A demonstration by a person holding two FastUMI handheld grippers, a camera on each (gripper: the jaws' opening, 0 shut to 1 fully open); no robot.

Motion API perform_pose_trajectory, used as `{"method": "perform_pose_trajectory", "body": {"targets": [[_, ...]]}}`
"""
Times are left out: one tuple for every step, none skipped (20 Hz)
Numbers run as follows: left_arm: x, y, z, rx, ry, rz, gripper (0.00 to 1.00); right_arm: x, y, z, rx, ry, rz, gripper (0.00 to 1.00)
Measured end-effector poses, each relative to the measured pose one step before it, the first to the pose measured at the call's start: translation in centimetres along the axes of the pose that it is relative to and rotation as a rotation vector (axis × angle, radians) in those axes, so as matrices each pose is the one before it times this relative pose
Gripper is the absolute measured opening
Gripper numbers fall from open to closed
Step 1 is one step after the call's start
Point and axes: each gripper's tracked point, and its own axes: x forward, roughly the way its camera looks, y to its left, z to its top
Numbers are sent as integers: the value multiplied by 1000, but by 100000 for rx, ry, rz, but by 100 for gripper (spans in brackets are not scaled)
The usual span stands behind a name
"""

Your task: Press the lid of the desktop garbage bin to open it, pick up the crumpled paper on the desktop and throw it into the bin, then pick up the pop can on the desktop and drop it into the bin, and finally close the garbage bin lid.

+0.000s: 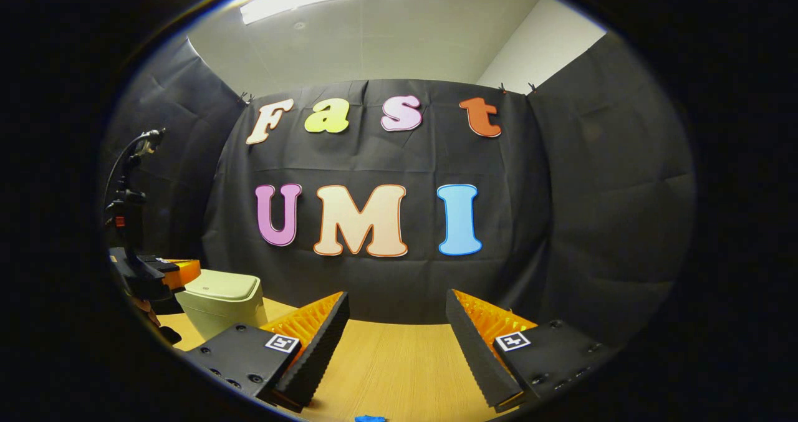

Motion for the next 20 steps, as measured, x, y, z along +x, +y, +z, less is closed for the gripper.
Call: {"method": "perform_pose_trajectory", "body": {"targets": [[527, 605, -449, -553, 1334, 781, 0, 99, 177, -313, 123, 821, -486, 98], [469, 620, -526, -411, 1161, 835, 0, 22, 63, -223, 14, 761, -456, 98], [450, 544, -495, 30, 1301, 743, 0, 20, 156, -200, -192, 696, -472, 99], [424, 537, -560, 243, 1189, 703, 0, -94, 175, -236, -315, 506, -334, 98], [472, 421, -512, 143, 1172, 607, 0, -18, 172, -129, -399, 323, -293, 98], [396, 354, -609, -262, 1445, 310, 0, -124, 210, -155, -397, 272, -208, 98], [168, 155, -558, -418, 1431, 30, 0, -78, 227, -59, -447, 269, -95, 98], [316, 241, -656, -439, 1358, 114, 0, -101, 109, -191, -464, 223, -123, 98], [340, 32, -770, -487, 2062, -532, 0, -46, 149, -37, -378, 224, -20, 98], [88, -62, -973, -783, 2889, -459, 0, -85, 173, -97, -263, 319, 60, 98], [15, 74, 1088, 990, -6128, -674, 0, -27, 174, -36, -149, 408, 121, 98], [255, -30, -640, -577, 1285, -747, 0, -91, 183, -198, -82, 568, 324, 98], [-242, -127, -888, -1659, 1628, -595, 0, 18, 254, -166, -311, 534, 560, 98], [245, -150, 1062, 780, -4865, -419, 0, -66, 94, -22, -285, 139, 241, 98], [186, -196, -823, 6203, 4812, 472, 0, -76, 119, 56, 7, 66, 600, 98], [-261, 252, 69, 3071, -1774, 177, 0, -176, 143, 103, 436, -281, 649, 98], [-287, 88, 1176, -543, -3334, -548, 0, -167, 76, 117, 434, -275, 1018, 98], [-47, -370, 558, -2248, -2340, -1834, 0, -207, 37, 204, -248, -325, 767, 98], [174, -95, 231, -2374, -58, -736, 0, -85, -198, 324, -817, -747, 203, 98], [-533, -12, 408, -1680, -2143, -222, 0, -111, -347, 272, -615, -574, 167, 98]]}}
